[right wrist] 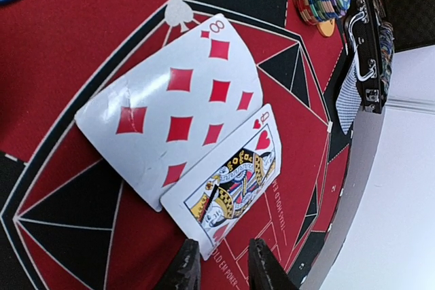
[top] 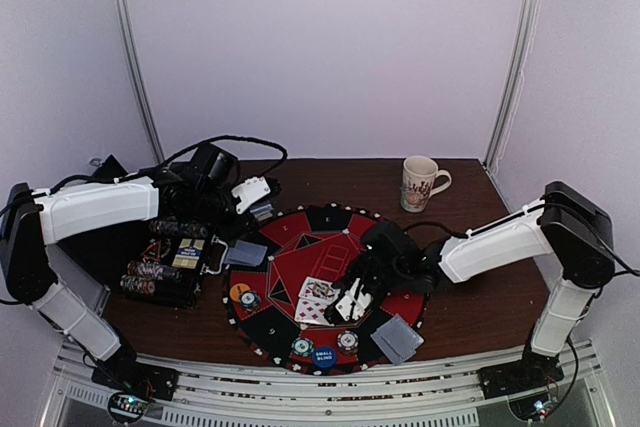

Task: Distribute texas hold em gaming equipment
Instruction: Flop the poker card in the community card area, then pick up the poker card from the face-down deck piles, then flop the poker card in the community card area.

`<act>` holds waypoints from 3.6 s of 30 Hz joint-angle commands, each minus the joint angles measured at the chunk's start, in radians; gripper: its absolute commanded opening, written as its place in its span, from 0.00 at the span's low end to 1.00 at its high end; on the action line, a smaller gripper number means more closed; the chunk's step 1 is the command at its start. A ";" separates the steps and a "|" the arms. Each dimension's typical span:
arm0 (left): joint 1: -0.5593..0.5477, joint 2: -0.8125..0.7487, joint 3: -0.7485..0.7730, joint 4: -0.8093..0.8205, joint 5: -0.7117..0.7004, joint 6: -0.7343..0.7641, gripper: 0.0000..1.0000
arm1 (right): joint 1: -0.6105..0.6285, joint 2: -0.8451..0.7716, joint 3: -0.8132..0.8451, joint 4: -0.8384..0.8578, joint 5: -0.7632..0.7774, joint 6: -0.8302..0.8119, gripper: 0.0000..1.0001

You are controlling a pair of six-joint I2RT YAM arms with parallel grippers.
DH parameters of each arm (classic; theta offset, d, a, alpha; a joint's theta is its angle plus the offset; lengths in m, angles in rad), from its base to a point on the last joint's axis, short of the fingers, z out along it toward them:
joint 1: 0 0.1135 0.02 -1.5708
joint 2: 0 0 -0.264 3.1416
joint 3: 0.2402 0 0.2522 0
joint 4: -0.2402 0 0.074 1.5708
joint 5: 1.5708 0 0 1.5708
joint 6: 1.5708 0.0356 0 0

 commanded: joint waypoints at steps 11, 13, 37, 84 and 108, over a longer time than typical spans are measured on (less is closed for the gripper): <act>0.009 -0.002 0.026 0.035 0.014 0.010 0.33 | -0.075 -0.211 -0.084 0.284 -0.172 0.746 0.37; 0.007 -0.003 0.026 0.036 0.016 0.010 0.33 | -0.124 -0.248 -0.103 0.458 -0.172 1.054 0.46; 0.003 -0.016 0.009 0.002 0.273 0.071 0.34 | -0.215 0.253 0.636 0.082 -0.604 2.126 0.75; 0.002 -0.002 0.005 0.003 0.214 0.071 0.32 | -0.182 0.266 0.765 -0.251 -0.531 1.866 0.22; 0.001 0.001 0.011 0.003 0.174 0.066 0.32 | -0.265 -0.050 0.535 -0.396 0.054 1.227 0.00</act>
